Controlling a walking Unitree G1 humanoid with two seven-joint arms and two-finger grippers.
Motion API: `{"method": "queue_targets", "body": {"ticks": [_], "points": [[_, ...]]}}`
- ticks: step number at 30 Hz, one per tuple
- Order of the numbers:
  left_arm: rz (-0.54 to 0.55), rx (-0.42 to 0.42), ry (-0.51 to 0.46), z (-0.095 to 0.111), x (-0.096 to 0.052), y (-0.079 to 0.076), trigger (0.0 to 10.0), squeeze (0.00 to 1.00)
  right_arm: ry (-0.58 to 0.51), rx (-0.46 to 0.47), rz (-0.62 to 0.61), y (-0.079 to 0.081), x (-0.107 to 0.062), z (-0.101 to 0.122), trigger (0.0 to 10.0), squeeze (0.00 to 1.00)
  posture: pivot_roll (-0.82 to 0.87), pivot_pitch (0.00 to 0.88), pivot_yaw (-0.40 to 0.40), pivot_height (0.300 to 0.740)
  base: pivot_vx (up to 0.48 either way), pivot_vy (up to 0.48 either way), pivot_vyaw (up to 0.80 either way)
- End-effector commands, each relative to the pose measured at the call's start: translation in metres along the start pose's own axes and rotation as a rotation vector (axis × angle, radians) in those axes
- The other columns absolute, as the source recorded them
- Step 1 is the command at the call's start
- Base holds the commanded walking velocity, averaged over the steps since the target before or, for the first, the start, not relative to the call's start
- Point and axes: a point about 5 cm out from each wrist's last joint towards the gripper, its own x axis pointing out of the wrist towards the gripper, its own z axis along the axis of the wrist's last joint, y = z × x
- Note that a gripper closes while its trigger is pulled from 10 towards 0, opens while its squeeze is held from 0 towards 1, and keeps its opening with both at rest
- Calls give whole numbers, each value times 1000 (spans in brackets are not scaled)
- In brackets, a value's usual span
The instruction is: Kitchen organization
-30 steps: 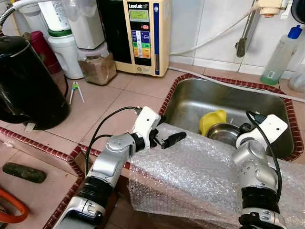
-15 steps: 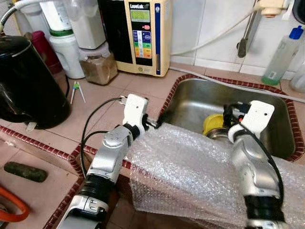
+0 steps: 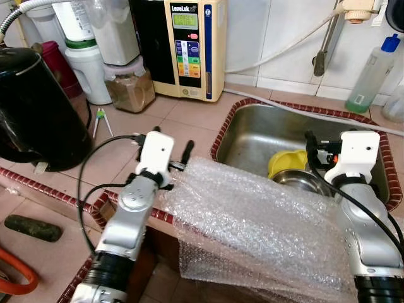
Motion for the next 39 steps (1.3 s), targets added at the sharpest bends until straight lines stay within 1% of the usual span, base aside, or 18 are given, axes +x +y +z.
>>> {"method": "queue_targets", "body": {"ticks": [1,2,3,4,9,10,12,14,16,17,18,19,22,23,24,26,32,39], "points": [[-6,13,1,2,-3,1,10000,1000,-36,-12,20,3,-3,8,10000,1000,-28,18,73,740,0,0,0],[32,3,40,0,-4,5,10000,965,-38,-16,20,4,-8,8,10000,1000,-25,16,69,740,0,0,0],[48,-7,53,-1,-5,6,10000,35,-36,-15,11,4,-10,8,10000,1000,-25,16,69,740,0,0,0],[48,-20,57,-1,-7,6,10000,0,-36,-9,-5,2,-13,8,10000,1000,-25,16,69,740,0,0,0],[95,3,82,-1,-14,5,10000,0,-28,16,-62,-3,-20,9,10000,1000,-22,17,63,740,0,0,0],[134,29,111,-3,-17,8,10000,0,-45,23,-77,-5,-24,12,10000,1000,-20,19,60,740,0,0,0],[96,-56,89,-5,-20,10,10000,0,-58,29,-88,-5,-28,14,10000,1000,-20,19,60,740,0,0,0],[99,-120,82,-6,-24,16,10000,0,-82,9,-85,-2,-31,18,10000,1000,-20,19,60,740,0,0,0],[117,-181,118,-9,-27,18,10000,0,-86,18,-78,3,-34,19,10000,1000,-19,22,56,740,0,0,0],[116,-191,121,-8,-28,17,10000,0,-89,10,-74,6,-35,20,10000,992,-19,22,56,740,0,0,0],[128,-179,106,-6,-30,17,10000,0,-99,1,-67,10,-36,22,10000,953,-19,30,50,740,0,0,0],[133,-174,103,-6,-30,17,10000,0,-99,8,-68,11,-36,22,10000,804,-19,31,51,740,0,0,0],[116,-214,120,-8,-34,11,10000,0,-95,42,-69,16,-38,22,10000,114,-19,31,49,740,0,0,0],[114,-210,117,-8,-35,10,10000,0,-95,41,-67,18,-38,22,10000,114,-20,30,49,740,0,0,0],[94,-197,107,-7,-35,7,10000,0,-97,38,-62,19,-39,23,10000,4,-20,30,49,740,0,0,0],[63,-197,102,-6,-36,2,10000,0,-106,43,-68,19,-41,24,10000,0,-22,29,49,740,0,0,0],[25,-157,94,-2,-35,-1,10000,0,-104,51,-85,15,-43,25,10000,0,-25,30,51,740,0,0,0],[20,-144,99,-2,-36,-3,10000,0,-99,62,-82,17,-44,24,10000,0,-25,32,53,740,0,0,0]]}}
